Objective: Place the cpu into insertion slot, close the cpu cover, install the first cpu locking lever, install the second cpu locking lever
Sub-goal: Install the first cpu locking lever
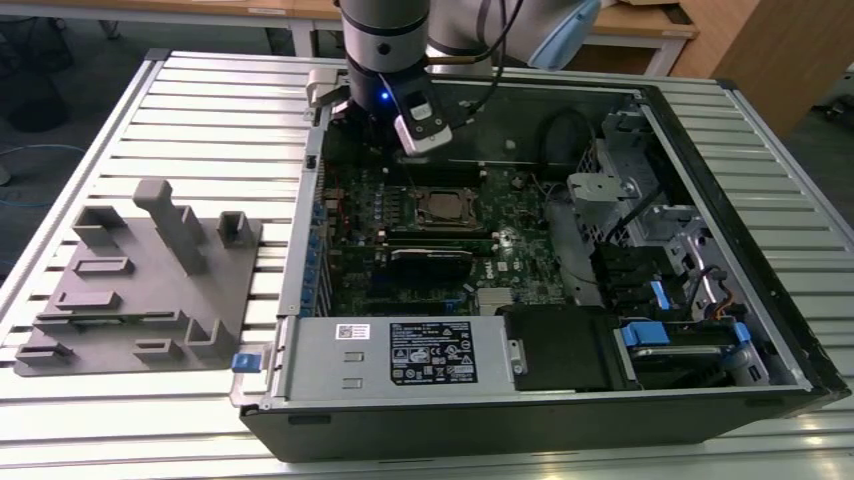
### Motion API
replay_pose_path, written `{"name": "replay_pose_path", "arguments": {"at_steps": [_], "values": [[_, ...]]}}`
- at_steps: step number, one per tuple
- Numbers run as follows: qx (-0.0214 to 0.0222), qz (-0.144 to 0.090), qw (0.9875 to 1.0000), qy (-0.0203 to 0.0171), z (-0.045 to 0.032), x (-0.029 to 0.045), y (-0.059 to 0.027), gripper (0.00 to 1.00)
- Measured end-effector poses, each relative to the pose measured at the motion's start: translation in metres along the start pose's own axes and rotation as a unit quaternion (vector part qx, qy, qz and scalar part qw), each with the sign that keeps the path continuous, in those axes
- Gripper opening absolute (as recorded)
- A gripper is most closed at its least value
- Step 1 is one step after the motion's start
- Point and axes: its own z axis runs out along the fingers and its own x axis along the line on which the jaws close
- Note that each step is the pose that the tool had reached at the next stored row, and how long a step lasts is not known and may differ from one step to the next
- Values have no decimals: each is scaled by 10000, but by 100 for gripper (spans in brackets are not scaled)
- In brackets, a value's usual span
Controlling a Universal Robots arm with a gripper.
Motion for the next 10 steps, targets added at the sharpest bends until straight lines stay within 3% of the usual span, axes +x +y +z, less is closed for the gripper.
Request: {"name": "replay_pose_path", "arguments": {"at_steps": [10], "values": [[-24,1,10000,1,33,4,84,11]]}}
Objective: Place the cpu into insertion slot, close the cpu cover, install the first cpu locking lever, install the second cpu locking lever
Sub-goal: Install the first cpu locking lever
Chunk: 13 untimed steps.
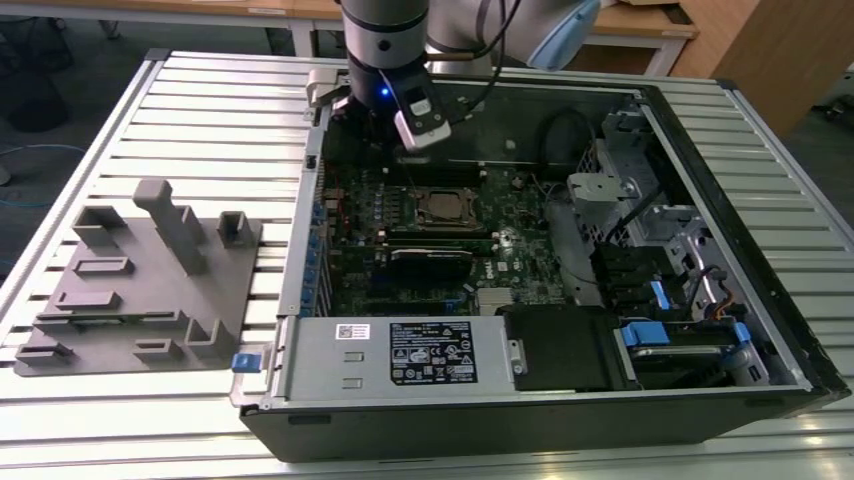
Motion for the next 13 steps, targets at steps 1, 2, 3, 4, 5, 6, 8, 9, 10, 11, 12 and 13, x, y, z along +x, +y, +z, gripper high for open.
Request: {"name": "replay_pose_path", "arguments": {"at_steps": [1,2,3,4,5,6,8,9,10,11,12,13], "values": [[-5,0,10000,0,3,0,6,11],[-9,0,10000,0,6,1,12,11],[-13,0,10000,0,9,1,18,11],[-18,0,10000,1,11,1,23,11],[-22,1,10000,1,14,1,29,11],[-28,1,10000,1,17,1,33,11],[-36,1,10000,1,21,-8,37,11],[-36,1,10000,2,21,-20,38,11],[-36,1,10000,3,22,-36,39,11],[-36,2,10000,4,22,-54,39,11],[-36,2,10000,5,23,-75,40,11],[-36,2,10000,7,24,-97,41,11]]}}
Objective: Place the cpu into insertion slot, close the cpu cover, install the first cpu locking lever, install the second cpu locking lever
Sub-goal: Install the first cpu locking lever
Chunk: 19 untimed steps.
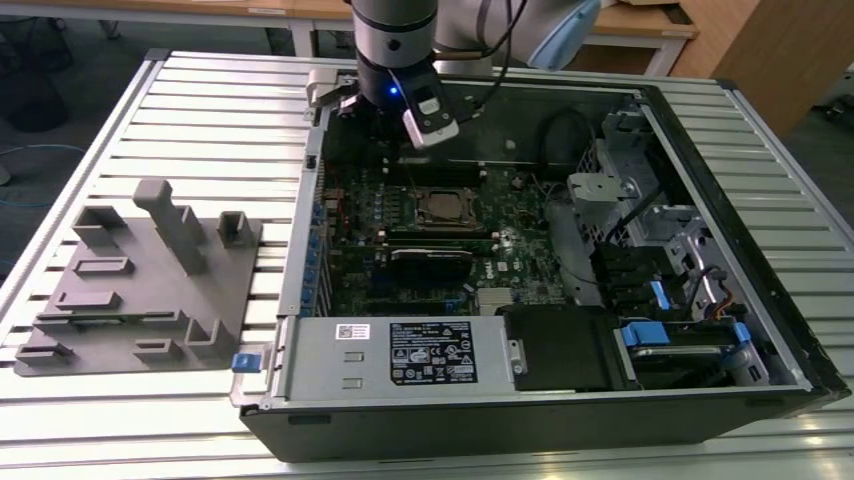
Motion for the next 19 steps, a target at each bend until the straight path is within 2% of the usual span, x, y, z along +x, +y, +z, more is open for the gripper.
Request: {"name": "replay_pose_path", "arguments": {"at_steps": [8,14,16,19], "values": [[1,4,10000,17,4,-186,7,11],[1,6,10000,25,6,-299,11,11],[1,7,10000,27,7,-330,12,11],[1,7,10000,26,7,-336,11,11]]}}
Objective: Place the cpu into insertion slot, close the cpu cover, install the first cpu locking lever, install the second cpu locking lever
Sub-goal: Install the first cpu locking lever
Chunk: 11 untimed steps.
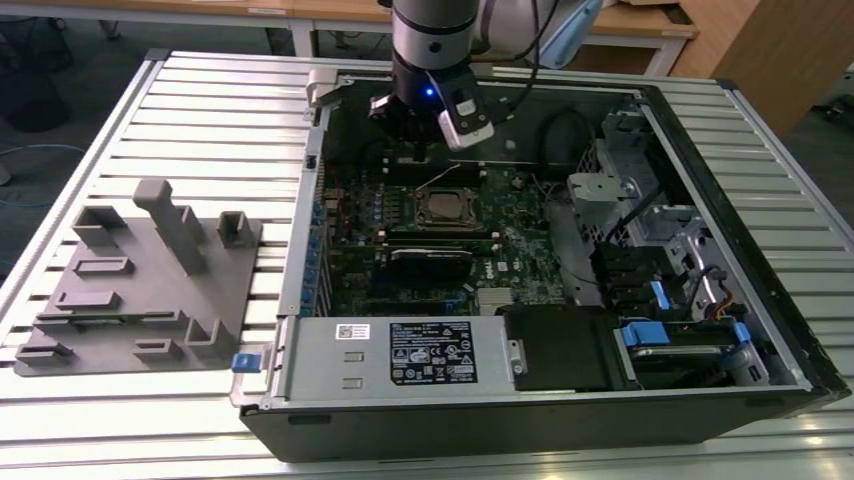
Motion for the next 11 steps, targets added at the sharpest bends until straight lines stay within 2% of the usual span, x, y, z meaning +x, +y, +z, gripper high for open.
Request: {"name": "replay_pose_path", "arguments": {"at_steps": [3,4,7,11], "values": [[0,-1,10000,0,0,-2,0,11],[12,1,10000,-1,1,-4,1,11],[85,12,10000,-6,6,-22,0,11],[91,21,10000,-8,34,-71,-4,11]]}}
